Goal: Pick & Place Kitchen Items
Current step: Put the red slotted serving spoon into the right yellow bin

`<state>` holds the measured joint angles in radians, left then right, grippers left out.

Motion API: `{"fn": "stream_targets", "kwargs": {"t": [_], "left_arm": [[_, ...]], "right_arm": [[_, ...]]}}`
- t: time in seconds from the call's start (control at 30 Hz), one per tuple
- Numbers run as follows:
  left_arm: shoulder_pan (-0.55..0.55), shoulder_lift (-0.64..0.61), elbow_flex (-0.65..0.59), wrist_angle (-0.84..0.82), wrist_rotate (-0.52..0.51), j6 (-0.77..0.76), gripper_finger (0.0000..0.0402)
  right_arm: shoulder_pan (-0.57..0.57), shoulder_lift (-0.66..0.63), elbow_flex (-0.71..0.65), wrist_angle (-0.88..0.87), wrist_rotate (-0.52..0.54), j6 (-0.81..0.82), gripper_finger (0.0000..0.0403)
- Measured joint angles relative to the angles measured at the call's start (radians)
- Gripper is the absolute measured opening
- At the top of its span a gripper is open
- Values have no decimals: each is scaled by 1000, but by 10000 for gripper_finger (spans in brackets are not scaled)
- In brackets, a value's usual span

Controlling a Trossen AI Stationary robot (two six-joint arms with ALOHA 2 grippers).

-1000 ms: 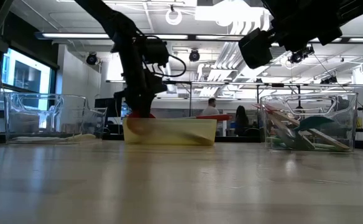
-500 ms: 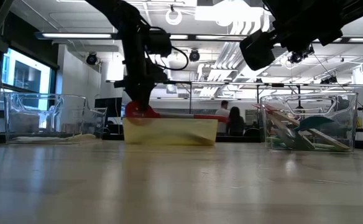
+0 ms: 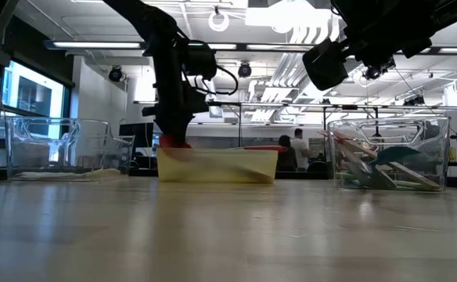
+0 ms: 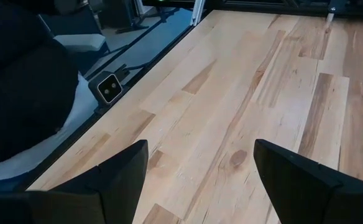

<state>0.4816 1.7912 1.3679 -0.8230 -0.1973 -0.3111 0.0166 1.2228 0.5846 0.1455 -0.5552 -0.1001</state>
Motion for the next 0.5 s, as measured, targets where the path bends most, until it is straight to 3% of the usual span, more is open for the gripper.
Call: {"fn": "stream_targets", "kwargs": {"t": [0.5], "left_arm": [[-7, 0, -4, 57, -7, 19, 79]], "right_arm": [[0, 0, 0, 0, 12, -2, 286]]}}
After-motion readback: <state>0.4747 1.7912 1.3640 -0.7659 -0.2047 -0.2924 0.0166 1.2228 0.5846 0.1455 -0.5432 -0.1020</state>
